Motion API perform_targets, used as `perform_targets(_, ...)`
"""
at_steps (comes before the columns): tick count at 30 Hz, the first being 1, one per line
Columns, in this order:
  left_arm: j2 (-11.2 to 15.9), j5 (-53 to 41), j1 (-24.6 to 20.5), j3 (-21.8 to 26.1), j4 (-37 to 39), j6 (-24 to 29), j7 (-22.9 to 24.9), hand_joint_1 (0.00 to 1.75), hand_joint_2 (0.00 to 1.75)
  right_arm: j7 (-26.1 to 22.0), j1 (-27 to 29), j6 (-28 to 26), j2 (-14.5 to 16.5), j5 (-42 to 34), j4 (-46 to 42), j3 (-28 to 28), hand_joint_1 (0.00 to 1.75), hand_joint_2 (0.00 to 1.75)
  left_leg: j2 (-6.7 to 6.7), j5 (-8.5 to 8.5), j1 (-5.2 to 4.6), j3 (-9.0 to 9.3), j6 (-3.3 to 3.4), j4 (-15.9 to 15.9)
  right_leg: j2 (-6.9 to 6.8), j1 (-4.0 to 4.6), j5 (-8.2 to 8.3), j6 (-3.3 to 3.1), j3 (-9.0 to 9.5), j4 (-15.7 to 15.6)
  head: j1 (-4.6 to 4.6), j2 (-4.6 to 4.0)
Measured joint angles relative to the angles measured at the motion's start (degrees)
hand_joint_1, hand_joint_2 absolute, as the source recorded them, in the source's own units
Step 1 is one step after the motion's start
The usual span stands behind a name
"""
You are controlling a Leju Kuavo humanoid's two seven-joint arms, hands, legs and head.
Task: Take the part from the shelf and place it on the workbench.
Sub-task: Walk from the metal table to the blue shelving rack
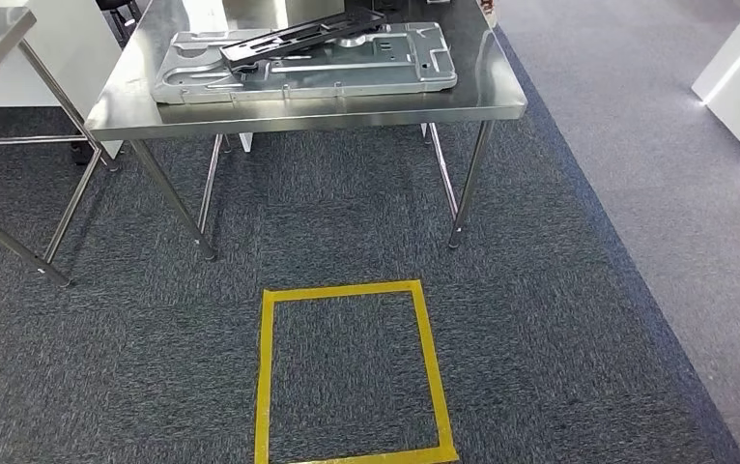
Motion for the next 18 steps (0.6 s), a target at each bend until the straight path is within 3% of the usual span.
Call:
perform_targets(2,0.14,0.01,0.12,0.06,-0.01,0.03,0.00,0.00,0.00,-0.16,0.16,0.05,0.15,-0.01,0.02,-0.28,0.00,1.75,0.01,0.76,0.27,-0.62,-0.75,-0.02,-0.06,0.16,0.54,-1.27,-0.80,-0.55,0.00,0.00)
perform_targets(3,0.22,0.01,0.20,0.08,-0.01,0.03,0.01,0.00,0.00,-0.21,0.07,0.08,0.24,-0.03,0.03,-0.40,0.00,1.75,-0.14,-0.20,0.45,-1.05,-1.14,0.50,-0.12,0.17,1.26,-1.84,-1.46,-0.57,0.01,0.00)
perform_targets(5,0.29,0.01,0.39,0.10,-0.01,0.03,0.02,0.00,0.00,-0.37,-0.22,0.10,0.37,-0.07,0.04,-0.58,0.00,1.75,-0.64,-5.39,0.77,-2.40,-1.81,4.56,-0.31,0.16,2.85,-2.60,-3.10,-0.63,0.00,0.00)
perform_targets(7,0.30,0.01,0.49,0.10,-0.01,0.02,0.02,0.00,0.00,-0.60,-0.54,0.11,0.43,-0.09,0.04,-0.73,0.00,1.75,-0.93,-10.61,0.85,-3.74,-2.19,11.80,-0.38,0.34,4.44,-2.82,-5.13,-0.52,0.01,0.00)
perform_targets(8,0.32,0.01,0.50,0.10,-0.01,0.02,0.02,0.00,0.00,-0.70,-0.67,0.11,0.44,-0.10,0.03,-0.78,0.00,1.75,-0.98,-11.21,0.87,-3.82,-2.25,14.80,-0.39,0.43,5.24,-2.82,-6.24,-0.38,0.01,0.00)
perform_targets(9,0.38,0.01,0.49,0.10,-0.02,0.03,0.02,0.00,0.00,-0.75,-0.83,0.12,0.48,-0.10,0.03,-0.80,0.00,1.75,-0.99,-10.33,0.87,-3.12,-2.22,16.28,-0.38,0.49,5.97,-2.77,-7.33,-0.18,0.00,0.00)
perform_targets(10,0.45,0.01,0.48,0.11,-0.02,0.03,0.02,0.00,0.00,-0.79,-0.98,0.13,0.54,-0.11,0.02,-0.82,0.00,1.75,-1.00,-8.54,0.87,-1.49,-2.12,15.82,-0.37,0.52,6.63,-2.67,-8.36,0.07,0.00,0.00)
perform_targets(11,0.54,0.01,0.44,0.11,-0.03,0.04,0.01,0.00,0.00,-0.79,-1.15,0.13,0.61,-0.11,0.02,-0.83,0.00,1.75,-1.02,-6.84,0.86,1.18,-1.93,13.28,-0.35,0.54,7.21,-2.53,-9.26,0.31,-0.01,0.00)
perform_targets(12,0.63,0.01,0.36,0.12,-0.07,0.04,0.01,0.00,0.00,-0.79,-1.31,0.13,0.70,-0.11,0.01,-0.84,0.00,1.75,-1.08,-6.22,0.80,4.80,-1.61,9.10,-0.31,0.58,7.74,-2.35,-9.92,0.52,-0.01,0.00)
perform_targets(14,0.77,0.01,0.08,0.13,-0.15,0.04,-0.02,0.00,0.00,-0.78,-1.49,0.12,0.84,-0.11,0.00,-0.84,0.00,1.75,-1.20,-7.54,0.56,11.33,-0.90,-0.04,-0.36,0.71,8.84,-1.80,-10.73,0.75,0.00,0.00)
perform_targets(15,0.80,0.01,-0.04,0.12,-0.19,0.04,-0.03,0.00,0.00,-0.78,-1.53,0.11,0.88,-0.11,0.00,-0.84,0.00,1.75,-1.25,-8.43,0.38,12.96,-0.57,-2.79,-0.44,0.73,9.44,-1.46,-10.96,0.74,0.01,0.00)
perform_targets(16,0.80,0.01,-0.10,0.12,-0.20,0.04,-0.04,0.00,0.00,-0.78,-1.53,0.11,0.89,-0.11,0.00,-0.85,0.00,1.75,-1.23,-8.66,0.23,13.28,-0.27,-4.07,-0.53,0.74,10.06,-1.08,-11.15,0.63,0.01,0.00)
perform_targets(17,0.80,0.01,-0.07,0.12,-0.19,0.04,-0.03,0.00,0.00,-0.78,-1.53,0.10,0.88,-0.11,0.00,-0.86,0.00,1.75,-1.09,-8.27,0.30,12.88,0.06,-4.28,-0.52,0.66,10.41,-0.73,-11.36,0.63,0.01,0.00)
perform_targets(18,0.79,0.01,0.00,0.12,-0.19,0.04,-0.01,0.00,0.00,-0.79,-1.55,0.10,0.88,-0.13,0.00,-0.89,0.00,1.75,-0.89,-7.61,0.36,12.35,0.51,-4.35,-0.42,0.61,9.73,-0.45,-11.64,1.01,0.02,0.00)
